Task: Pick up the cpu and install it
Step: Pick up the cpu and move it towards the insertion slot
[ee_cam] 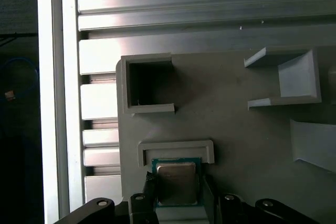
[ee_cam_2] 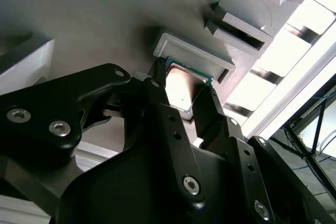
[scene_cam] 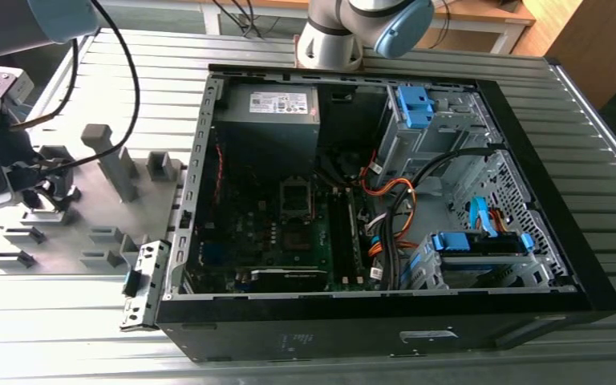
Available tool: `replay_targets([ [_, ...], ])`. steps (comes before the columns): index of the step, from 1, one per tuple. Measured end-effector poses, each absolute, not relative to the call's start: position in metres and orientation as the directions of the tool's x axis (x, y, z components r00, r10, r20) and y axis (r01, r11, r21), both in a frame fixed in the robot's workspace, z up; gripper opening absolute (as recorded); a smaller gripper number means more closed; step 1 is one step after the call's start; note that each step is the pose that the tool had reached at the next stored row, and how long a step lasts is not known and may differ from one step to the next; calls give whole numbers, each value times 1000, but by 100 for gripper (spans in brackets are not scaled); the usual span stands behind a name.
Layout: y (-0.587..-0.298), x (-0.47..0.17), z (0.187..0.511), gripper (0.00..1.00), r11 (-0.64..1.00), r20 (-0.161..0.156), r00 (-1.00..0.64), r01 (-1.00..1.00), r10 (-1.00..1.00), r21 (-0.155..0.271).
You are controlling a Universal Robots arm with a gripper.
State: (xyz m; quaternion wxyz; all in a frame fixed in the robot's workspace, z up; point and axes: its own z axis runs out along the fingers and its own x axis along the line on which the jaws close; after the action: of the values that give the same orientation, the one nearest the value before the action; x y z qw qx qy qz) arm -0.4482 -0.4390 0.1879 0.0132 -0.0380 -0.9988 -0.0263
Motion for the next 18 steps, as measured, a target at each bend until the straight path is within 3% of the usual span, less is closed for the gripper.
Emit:
replay_targets([
  [3, -439, -448, 188, 49, 996, 28, -997, 77, 75, 52],
  [8, -439, -448, 188, 66, 996, 28, -997, 77, 75, 52],
  [18, -439, -448, 186, 66, 998, 28, -999, 28, 26, 52],
])
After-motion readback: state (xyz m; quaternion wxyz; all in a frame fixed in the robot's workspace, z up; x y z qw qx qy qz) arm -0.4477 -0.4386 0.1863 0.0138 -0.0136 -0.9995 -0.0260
